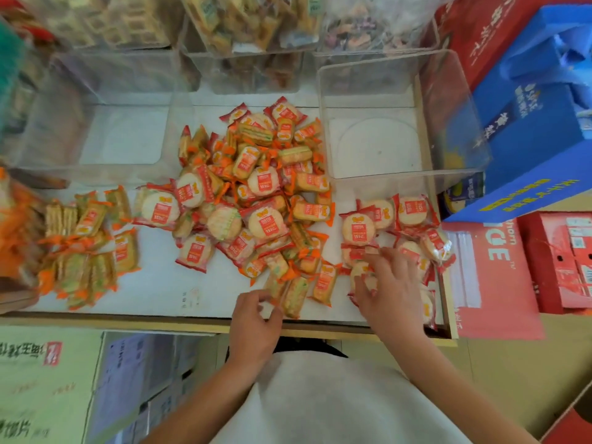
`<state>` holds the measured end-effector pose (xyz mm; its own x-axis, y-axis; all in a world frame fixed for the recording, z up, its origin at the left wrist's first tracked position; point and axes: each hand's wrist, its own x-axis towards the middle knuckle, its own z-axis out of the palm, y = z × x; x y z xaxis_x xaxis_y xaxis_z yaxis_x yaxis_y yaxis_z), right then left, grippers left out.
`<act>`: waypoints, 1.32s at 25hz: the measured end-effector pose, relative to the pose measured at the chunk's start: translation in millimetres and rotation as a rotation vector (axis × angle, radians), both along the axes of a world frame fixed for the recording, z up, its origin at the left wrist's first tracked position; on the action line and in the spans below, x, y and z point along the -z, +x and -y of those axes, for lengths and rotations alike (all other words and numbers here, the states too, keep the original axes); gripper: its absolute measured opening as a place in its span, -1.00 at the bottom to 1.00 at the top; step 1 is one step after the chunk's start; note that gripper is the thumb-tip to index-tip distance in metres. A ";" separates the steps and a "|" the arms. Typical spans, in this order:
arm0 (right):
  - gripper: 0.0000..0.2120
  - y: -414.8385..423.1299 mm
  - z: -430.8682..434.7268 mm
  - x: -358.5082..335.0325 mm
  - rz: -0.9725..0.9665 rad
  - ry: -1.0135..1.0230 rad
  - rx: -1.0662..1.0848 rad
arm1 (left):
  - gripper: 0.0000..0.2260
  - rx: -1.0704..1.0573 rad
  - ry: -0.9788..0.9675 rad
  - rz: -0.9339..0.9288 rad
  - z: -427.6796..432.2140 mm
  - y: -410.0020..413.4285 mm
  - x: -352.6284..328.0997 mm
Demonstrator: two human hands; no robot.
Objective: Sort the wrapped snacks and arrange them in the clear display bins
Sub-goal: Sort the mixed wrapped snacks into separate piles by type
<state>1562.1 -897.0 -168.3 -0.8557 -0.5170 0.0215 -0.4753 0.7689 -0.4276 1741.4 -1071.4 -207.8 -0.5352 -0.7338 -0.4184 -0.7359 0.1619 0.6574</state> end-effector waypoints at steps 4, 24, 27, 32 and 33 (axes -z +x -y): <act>-0.86 28.0 35.4 6.1 0.512 0.070 0.025 | -0.29 0.193 -0.145 0.122 6.8 -14.0 9.0; -0.68 11.8 87.9 29.3 0.733 0.194 0.203 | -0.27 0.149 -0.270 0.229 45.7 59.2 -5.5; -0.70 11.0 73.3 12.9 0.700 0.103 0.205 | -0.28 -0.003 -0.190 0.110 39.9 59.9 -12.6; -0.70 -8.6 105.9 3.1 0.571 -0.280 0.134 | -0.36 0.020 -0.200 0.029 33.0 1.5 -7.8; -0.68 -15.0 115.8 6.7 0.559 -0.260 0.109 | -0.41 0.038 -0.216 0.050 32.4 -11.5 -5.2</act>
<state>1547.1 -1012.8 -175.0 -0.8218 -0.4638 -0.3311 -0.0505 0.6380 -0.7684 1729.9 -1103.8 -202.6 -0.5470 -0.7887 -0.2807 -0.7574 0.3234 0.5672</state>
